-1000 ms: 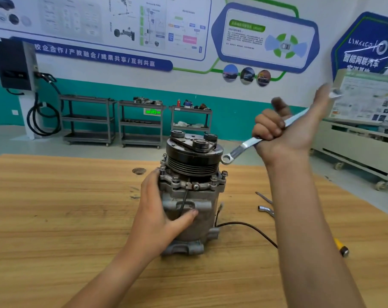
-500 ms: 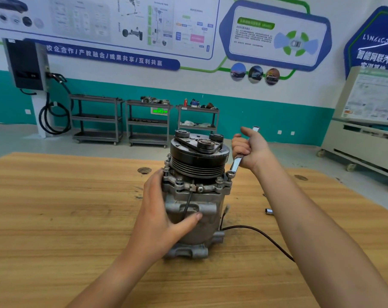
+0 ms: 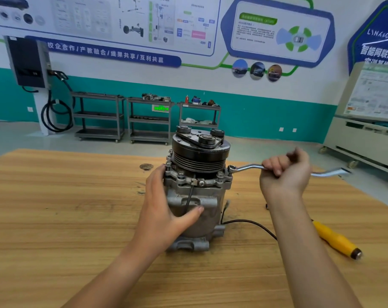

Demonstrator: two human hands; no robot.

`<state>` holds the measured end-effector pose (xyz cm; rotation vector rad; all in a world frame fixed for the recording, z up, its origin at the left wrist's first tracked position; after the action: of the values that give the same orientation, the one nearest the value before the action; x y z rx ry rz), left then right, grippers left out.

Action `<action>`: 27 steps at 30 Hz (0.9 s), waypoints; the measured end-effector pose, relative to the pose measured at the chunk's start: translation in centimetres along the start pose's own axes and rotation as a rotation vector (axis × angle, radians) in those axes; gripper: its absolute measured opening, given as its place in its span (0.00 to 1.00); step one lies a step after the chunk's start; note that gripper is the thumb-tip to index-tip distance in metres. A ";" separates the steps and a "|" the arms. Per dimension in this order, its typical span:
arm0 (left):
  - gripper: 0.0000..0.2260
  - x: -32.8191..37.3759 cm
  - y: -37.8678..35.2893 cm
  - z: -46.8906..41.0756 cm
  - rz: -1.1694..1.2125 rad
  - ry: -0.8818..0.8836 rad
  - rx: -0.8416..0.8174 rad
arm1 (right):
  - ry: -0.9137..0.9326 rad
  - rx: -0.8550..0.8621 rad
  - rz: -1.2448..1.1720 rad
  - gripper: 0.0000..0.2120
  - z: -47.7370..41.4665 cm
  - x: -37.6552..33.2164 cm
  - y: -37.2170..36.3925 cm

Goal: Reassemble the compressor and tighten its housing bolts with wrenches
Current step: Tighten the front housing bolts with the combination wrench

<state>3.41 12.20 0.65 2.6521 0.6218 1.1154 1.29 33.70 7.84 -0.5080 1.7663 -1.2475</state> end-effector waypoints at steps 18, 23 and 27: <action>0.33 0.5 -0.2 -0.7 -0.064 0.028 -0.058 | 1.371 -0.675 1.101 0.21 11.1 6.8 -4.6; 0.44 0.4 0.2 0.1 -0.020 0.046 -0.006 | 1.013 -0.614 0.609 0.18 10.9 0.4 -8.7; 0.44 0.3 0.2 0.1 -0.013 0.033 -0.015 | 0.290 -0.583 0.070 0.23 4.8 -3.9 -9.7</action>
<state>3.71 12.18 0.83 2.6182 0.6326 1.1575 5.81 30.01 17.77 -0.6042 2.3867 -0.7693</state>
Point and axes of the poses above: each hand's wrist, its own z-axis away from the middle knuckle, its own y-axis out of the back of the hand, x = y × z, the point moved 3 cm from there along -z, towards the middle knuckle, and after that the axes turned 1 degree about z, right-handed, at the moved point
